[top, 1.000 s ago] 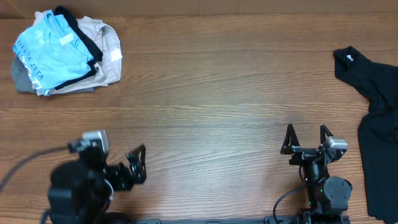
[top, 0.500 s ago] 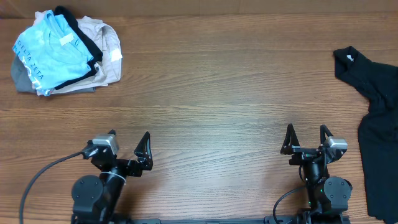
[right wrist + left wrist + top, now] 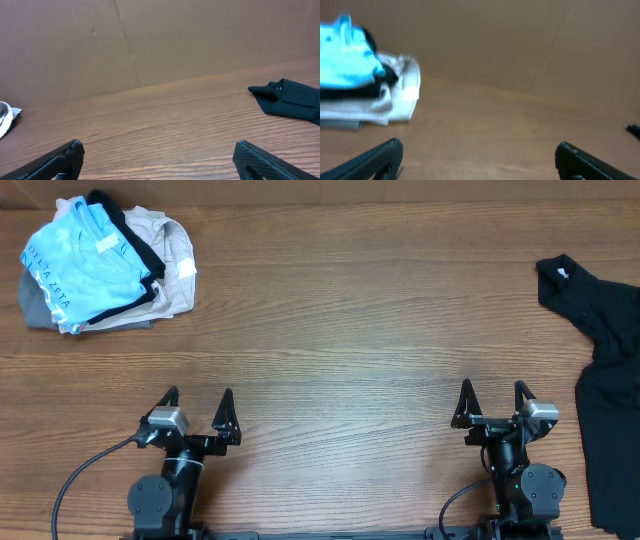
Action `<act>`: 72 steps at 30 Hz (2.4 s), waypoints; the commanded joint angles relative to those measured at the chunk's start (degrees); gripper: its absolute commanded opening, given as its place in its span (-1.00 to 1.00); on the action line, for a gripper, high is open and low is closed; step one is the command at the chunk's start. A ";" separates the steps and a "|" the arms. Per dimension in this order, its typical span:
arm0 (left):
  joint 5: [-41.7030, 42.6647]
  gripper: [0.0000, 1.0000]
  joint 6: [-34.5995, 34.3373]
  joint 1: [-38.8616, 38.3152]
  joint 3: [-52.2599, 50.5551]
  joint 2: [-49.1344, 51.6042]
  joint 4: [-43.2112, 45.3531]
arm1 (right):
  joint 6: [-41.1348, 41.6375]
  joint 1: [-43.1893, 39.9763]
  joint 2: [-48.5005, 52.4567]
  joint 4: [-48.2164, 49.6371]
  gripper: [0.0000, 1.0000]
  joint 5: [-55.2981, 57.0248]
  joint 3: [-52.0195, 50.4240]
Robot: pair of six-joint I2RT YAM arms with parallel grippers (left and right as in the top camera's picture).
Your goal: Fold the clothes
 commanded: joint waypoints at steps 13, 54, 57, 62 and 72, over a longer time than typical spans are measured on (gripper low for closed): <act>-0.50 1.00 16.65 2.40 -2.08 -0.79 -1.92 | -0.22 -0.15 -0.68 0.39 1.00 0.11 -0.61; -5.62 1.00 19.37 2.69 -2.08 -0.76 -2.54 | -0.22 -0.15 -0.68 0.39 1.00 0.11 -0.61; -5.62 1.00 19.37 2.69 -2.08 -0.76 -2.54 | -0.22 -0.15 -0.68 0.39 1.00 0.11 -0.61; -5.62 0.99 19.37 2.69 -2.08 -0.76 -2.54 | -0.22 -0.15 -0.68 0.39 1.00 0.11 -0.61; -5.62 1.00 19.37 2.69 -2.08 -0.76 -2.54 | -0.24 -0.15 -0.68 0.39 1.00 0.13 -0.61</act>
